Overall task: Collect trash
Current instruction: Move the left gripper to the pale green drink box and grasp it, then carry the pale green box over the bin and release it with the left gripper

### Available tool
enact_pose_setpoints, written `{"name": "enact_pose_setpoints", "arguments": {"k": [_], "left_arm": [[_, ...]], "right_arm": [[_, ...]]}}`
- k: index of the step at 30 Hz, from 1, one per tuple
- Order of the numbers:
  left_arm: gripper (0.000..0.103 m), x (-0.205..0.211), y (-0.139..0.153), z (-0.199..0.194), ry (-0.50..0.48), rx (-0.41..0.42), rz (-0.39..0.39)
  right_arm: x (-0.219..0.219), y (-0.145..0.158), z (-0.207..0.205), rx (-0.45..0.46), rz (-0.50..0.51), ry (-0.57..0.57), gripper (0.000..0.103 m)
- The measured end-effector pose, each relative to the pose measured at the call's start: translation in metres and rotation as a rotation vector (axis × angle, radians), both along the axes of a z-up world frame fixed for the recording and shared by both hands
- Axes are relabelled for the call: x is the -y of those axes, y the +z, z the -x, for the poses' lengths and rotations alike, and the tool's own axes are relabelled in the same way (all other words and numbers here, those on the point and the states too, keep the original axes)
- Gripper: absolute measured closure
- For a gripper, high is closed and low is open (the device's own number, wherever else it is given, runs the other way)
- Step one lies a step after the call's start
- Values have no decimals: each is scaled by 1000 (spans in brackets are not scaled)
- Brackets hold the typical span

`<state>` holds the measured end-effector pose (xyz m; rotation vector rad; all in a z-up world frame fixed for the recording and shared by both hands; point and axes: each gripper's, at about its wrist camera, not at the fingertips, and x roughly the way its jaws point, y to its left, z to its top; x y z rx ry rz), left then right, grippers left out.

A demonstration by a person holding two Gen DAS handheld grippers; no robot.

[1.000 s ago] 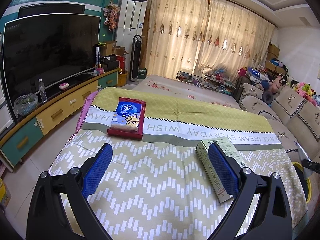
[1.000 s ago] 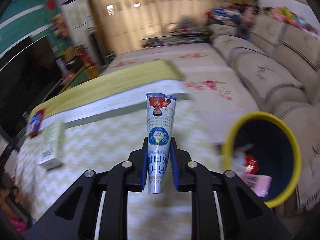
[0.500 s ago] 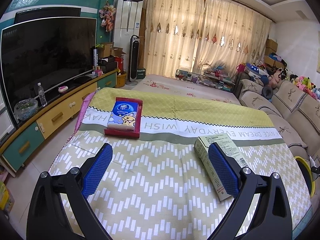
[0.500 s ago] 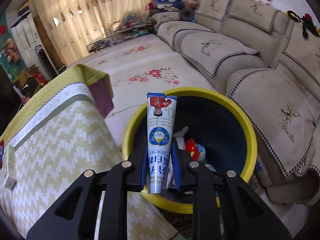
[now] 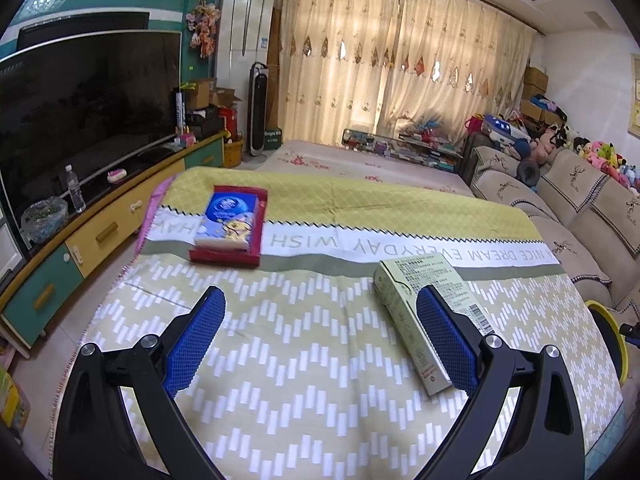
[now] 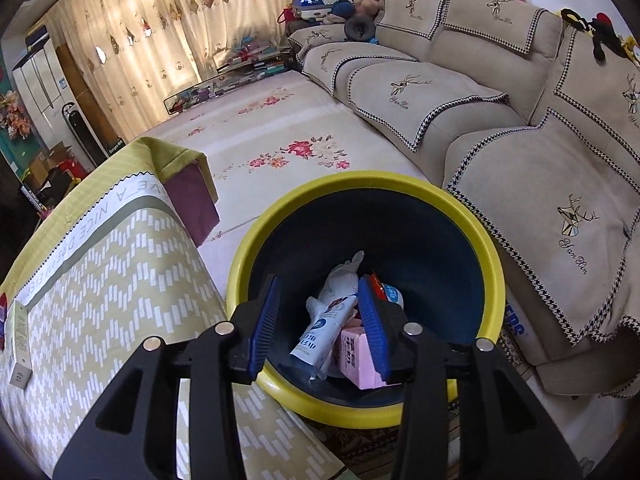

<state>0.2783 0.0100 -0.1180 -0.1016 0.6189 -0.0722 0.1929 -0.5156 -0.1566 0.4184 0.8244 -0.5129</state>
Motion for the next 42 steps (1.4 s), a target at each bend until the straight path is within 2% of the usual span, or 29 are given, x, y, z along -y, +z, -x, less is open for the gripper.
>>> {"name": "enact_pose_setpoints", "arguments": {"k": [8, 14, 21, 31, 36, 38, 39, 41, 42], "left_arm": [[8, 39, 7, -12, -8, -94, -11], [5, 75, 9, -37, -2, -187, -3], [5, 92, -11, -66, 72, -294, -21], [5, 120, -30, -79, 90, -353, -118], [5, 125, -41, -84, 97, -387, -137], [7, 126, -45, -86, 94, -402, -137], [13, 126, -47, -87, 87, -414, -134], [17, 127, -48, -87, 75, -414, -132], [23, 127, -48, -86, 65, -413, -133]], "right_arm": [[-1, 8, 7, 60, -21, 18, 60], [-5, 9, 12, 92, -51, 57, 60], [-10, 12, 15, 133, -80, 99, 59], [-12, 9, 15, 160, -124, 137, 58], [-12, 11, 18, 173, -134, 143, 58], [-10, 11, 20, 178, -136, 143, 58], [-9, 12, 22, 180, -136, 141, 58], [-6, 12, 24, 184, -138, 137, 58], [-4, 12, 26, 186, -139, 134, 58]]}}
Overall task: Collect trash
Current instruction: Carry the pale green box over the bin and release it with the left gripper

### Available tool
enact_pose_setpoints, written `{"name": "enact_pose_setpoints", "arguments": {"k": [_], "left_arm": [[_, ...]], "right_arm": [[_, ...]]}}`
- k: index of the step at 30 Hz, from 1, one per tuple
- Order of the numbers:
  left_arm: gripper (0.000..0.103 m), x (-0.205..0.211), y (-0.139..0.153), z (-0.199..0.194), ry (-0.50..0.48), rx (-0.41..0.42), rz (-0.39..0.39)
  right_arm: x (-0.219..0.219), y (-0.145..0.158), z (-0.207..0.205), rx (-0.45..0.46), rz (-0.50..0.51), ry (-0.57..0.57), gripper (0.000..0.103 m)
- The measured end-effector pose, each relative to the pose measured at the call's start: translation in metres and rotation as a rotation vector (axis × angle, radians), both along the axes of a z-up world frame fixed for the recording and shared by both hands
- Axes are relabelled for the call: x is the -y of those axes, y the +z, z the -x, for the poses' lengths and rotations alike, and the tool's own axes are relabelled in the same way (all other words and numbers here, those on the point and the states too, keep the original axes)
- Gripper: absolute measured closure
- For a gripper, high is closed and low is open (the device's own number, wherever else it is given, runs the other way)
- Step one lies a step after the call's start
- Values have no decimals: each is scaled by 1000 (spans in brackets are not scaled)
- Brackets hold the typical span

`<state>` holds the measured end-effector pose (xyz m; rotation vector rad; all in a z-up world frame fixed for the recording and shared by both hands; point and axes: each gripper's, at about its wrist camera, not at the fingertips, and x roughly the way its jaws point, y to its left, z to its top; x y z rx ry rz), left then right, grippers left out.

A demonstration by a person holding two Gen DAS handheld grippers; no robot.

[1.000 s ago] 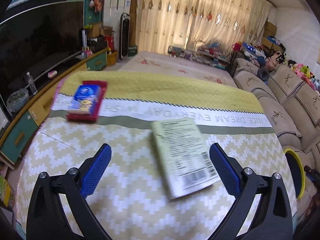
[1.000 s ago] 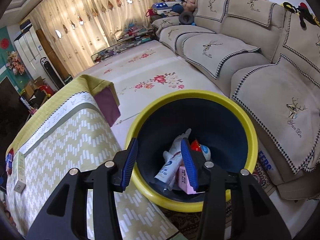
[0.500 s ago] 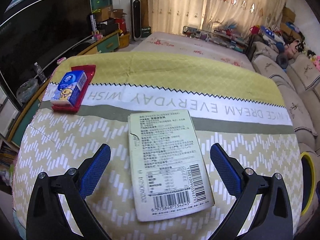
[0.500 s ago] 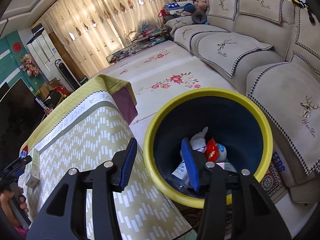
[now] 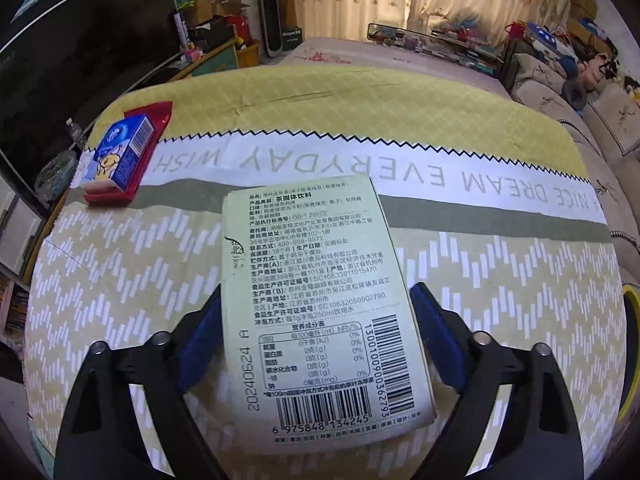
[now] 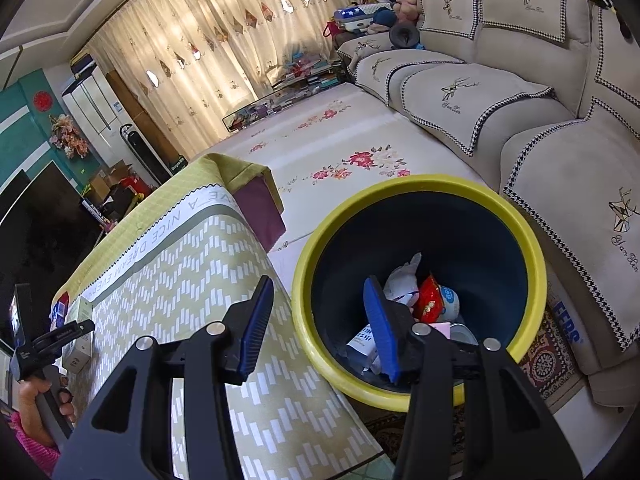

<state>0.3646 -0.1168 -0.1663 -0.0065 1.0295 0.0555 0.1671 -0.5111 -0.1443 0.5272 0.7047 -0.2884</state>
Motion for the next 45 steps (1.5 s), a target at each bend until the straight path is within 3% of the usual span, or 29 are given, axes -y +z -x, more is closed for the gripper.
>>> {"name": "enact_pose_setpoints", "arguments": {"k": [10, 19, 27, 33, 38, 45], "left_arm": [[28, 9, 8, 31, -147, 23, 32], [28, 59, 53, 82, -340, 125, 59], [28, 147, 83, 113, -552, 149, 116], [28, 237, 87, 128, -713, 137, 109], [28, 309, 80, 138, -817, 75, 113], [28, 398, 49, 133, -929, -16, 80]], "right_arm": [[9, 4, 11, 17, -3, -20, 58], [12, 12, 27, 30, 15, -35, 58], [29, 21, 61, 30, 56, -88, 58], [50, 15, 92, 19, 65, -141, 57], [65, 7, 107, 6, 54, -172, 56], [83, -4, 122, -5, 33, -209, 56]]}}
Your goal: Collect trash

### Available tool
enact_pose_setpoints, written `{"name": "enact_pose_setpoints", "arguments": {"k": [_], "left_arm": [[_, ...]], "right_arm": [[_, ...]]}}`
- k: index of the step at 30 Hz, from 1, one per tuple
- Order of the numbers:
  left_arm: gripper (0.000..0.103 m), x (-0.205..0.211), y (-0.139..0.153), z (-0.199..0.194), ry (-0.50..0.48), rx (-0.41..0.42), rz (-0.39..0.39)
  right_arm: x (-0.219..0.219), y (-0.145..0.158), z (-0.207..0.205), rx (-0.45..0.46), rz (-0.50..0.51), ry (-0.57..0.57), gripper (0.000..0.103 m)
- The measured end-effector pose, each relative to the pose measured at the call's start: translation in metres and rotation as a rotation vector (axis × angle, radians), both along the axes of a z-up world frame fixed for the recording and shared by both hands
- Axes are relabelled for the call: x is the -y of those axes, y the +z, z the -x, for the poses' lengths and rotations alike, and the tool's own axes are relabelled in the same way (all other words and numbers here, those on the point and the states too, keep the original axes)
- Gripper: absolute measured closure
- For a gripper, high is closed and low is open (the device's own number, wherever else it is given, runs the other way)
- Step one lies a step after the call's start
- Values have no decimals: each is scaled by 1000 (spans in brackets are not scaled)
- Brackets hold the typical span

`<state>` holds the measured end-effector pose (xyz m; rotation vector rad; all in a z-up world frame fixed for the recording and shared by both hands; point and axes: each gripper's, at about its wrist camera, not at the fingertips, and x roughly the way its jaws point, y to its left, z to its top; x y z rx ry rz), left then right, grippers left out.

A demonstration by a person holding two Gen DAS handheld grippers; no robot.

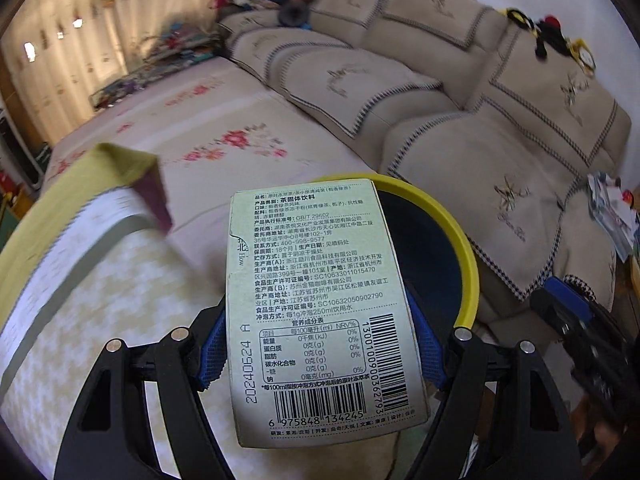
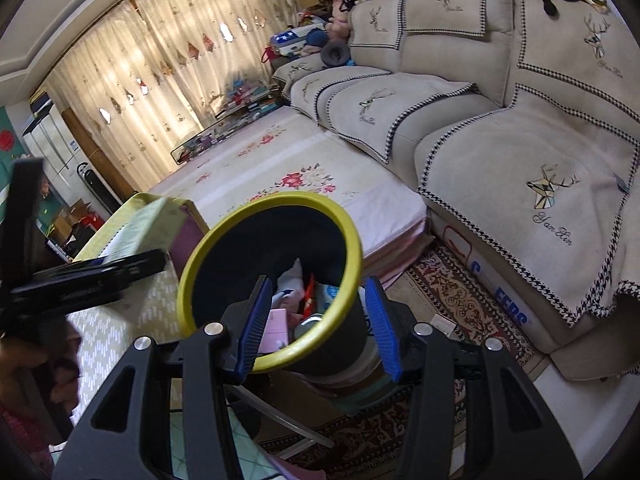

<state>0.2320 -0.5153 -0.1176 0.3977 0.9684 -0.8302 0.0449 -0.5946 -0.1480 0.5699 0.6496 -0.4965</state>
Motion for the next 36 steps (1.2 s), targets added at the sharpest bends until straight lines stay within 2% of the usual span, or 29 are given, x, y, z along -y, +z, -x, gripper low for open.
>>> {"name": "enact_pose_setpoints", "arguments": {"k": [6, 10, 13, 16, 18, 20, 23, 28, 33, 36], "left_arm": [[28, 49, -29, -13, -12, -11, -38], [28, 55, -47, -24, -16, -43, -51], [14, 54, -57, -32, 17, -60, -57], [14, 35, -52, -33, 41, -70, -29], [12, 12, -38, -30, 60, -44, -2], [7, -21, -19, -23, 88, 18, 38], [5, -85, 11, -4, 155, 132, 79], [5, -202, 47, 35, 301, 251, 158], [5, -315, 61, 71, 540, 344, 132], [5, -365, 65, 90, 629, 357, 143]], "right_arm": [[9, 1, 10, -1, 0, -26, 56], [7, 5, 11, 1, 6, -31, 53], [2, 8, 11, 4, 13, -21, 53], [-5, 13, 11, 7, 28, -3, 53], [-11, 16, 10, 9, 36, 11, 53], [-21, 20, 7, 10, 45, 36, 52], [-41, 23, 0, 8, 60, 94, 48], [-85, 30, -14, 15, 95, 225, 37], [-128, 43, -17, 50, 147, 330, 21], [-148, 53, -16, 61, 186, 360, 15]]}}
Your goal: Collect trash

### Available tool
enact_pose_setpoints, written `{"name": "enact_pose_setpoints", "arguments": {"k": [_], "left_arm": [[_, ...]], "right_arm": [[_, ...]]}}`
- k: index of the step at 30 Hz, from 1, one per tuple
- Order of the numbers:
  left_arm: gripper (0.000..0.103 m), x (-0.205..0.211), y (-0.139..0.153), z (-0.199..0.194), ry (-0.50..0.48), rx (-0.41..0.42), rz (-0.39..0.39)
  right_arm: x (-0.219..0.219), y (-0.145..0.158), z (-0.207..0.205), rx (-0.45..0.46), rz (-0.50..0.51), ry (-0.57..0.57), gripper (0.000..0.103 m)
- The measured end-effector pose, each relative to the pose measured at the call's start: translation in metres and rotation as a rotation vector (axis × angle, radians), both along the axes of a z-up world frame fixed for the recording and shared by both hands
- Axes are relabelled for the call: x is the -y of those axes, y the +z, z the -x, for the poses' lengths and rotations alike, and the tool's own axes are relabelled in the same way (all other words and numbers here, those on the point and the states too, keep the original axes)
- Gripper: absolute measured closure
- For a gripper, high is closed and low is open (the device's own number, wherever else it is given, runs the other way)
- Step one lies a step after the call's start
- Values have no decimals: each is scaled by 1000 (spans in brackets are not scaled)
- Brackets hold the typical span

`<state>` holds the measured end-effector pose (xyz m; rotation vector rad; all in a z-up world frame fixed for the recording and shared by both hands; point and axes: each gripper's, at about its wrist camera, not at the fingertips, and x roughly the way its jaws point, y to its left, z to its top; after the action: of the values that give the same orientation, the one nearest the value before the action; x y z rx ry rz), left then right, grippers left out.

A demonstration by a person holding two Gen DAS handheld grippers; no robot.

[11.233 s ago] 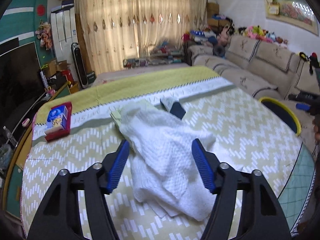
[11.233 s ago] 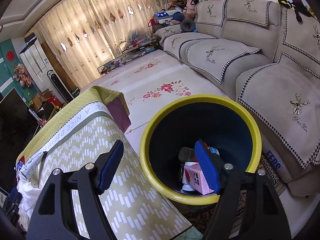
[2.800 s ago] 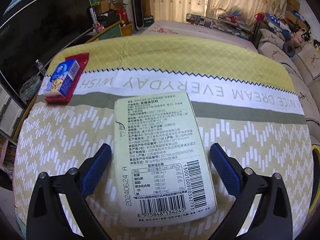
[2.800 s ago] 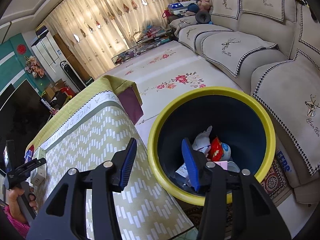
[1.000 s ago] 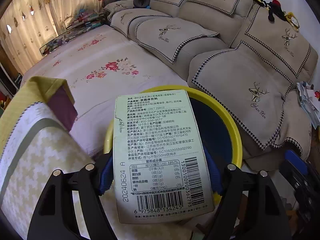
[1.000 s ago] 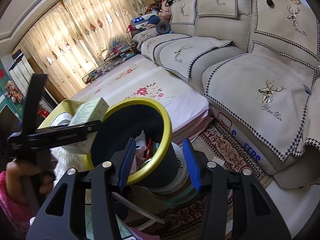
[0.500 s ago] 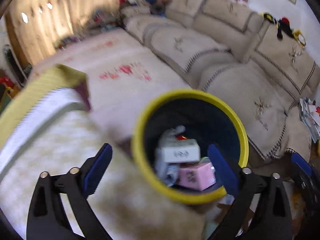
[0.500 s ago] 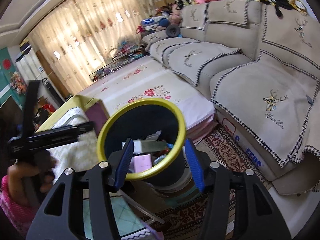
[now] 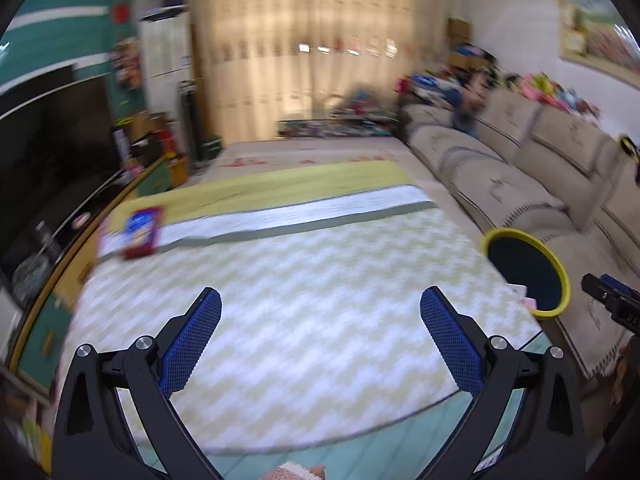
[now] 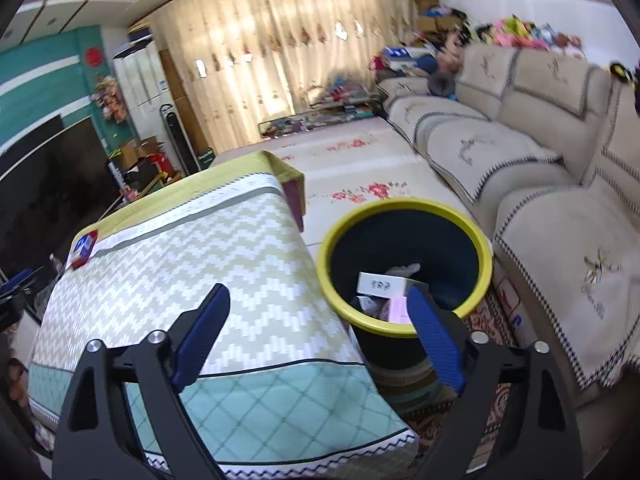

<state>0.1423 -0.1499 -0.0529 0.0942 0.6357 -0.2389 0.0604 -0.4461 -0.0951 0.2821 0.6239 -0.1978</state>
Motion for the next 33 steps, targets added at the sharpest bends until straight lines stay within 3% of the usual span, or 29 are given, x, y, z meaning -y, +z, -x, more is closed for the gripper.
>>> {"name": "enact_pose_setpoints", "arguments": {"k": [5, 9, 13, 18, 33], "left_arm": [[5, -59, 9, 39, 77, 27, 14], [5, -88, 25, 71, 84, 56, 95], [5, -95, 38, 96, 73, 94, 144], [5, -101, 44, 118, 68, 118, 145], [5, -89, 44, 116, 64, 103, 128]], "right_arm": [[-26, 20, 16, 38, 65, 31, 12], [-39, 38, 38, 83, 122, 30, 9], [-53, 58, 60, 135, 182, 31, 7], [-69, 73, 73, 166, 227, 49, 7], [-74, 68, 62, 144, 192, 71, 7]]}}
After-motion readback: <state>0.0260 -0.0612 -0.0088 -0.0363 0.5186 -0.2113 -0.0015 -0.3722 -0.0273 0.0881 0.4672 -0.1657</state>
